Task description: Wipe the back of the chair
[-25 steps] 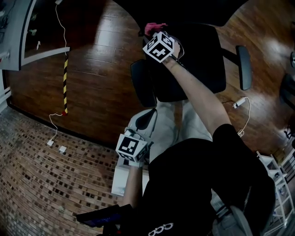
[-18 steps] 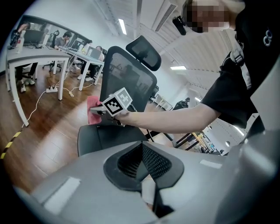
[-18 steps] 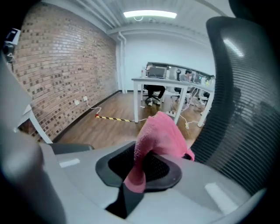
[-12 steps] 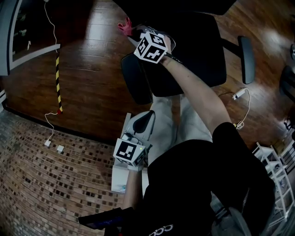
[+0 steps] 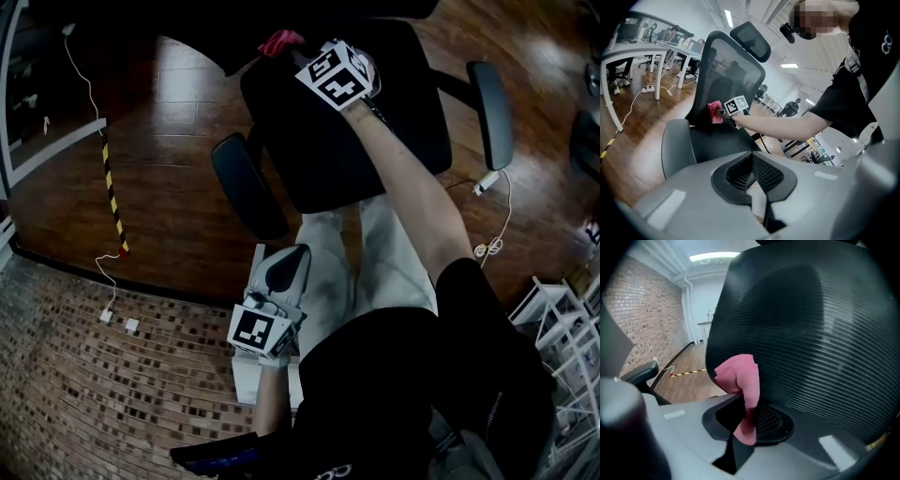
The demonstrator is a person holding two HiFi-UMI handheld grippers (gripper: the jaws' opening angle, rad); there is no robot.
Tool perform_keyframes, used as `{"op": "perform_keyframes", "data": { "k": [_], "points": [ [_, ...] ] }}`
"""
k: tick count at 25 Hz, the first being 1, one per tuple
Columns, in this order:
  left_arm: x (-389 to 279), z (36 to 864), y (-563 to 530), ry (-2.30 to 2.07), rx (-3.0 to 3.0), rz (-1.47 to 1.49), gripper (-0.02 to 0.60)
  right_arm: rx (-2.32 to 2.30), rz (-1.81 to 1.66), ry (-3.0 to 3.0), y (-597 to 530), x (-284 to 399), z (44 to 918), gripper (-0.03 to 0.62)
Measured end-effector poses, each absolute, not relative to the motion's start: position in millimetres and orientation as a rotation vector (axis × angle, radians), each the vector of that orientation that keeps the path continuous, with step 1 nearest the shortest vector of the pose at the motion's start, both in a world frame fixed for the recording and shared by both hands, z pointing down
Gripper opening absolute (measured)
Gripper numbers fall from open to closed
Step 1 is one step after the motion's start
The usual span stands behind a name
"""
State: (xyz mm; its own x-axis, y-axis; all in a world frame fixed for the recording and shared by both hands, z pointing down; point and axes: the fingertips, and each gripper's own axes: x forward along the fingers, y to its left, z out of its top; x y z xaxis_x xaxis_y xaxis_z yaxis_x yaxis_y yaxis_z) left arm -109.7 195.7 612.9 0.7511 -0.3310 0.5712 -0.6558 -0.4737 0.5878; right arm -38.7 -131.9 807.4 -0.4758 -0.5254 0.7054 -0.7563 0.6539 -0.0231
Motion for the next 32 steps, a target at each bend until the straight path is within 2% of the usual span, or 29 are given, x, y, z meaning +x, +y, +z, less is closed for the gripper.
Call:
{"op": "perform_keyframes", "data": {
  "k": [17, 32],
  "points": [
    [-47.1, 610.9, 184.7, -0.587, 2.137, 0.586, -0.011, 1.384, 0.59, -1.878, -139.4, 159.4, 818.9, 0.051],
    [-16.5, 601.5, 180.7, -0.494, 2.195, 0.627, -0.011, 1.686, 0.731, -1.678, -123.5, 241.7, 784.9, 0.051]
  ]
}}
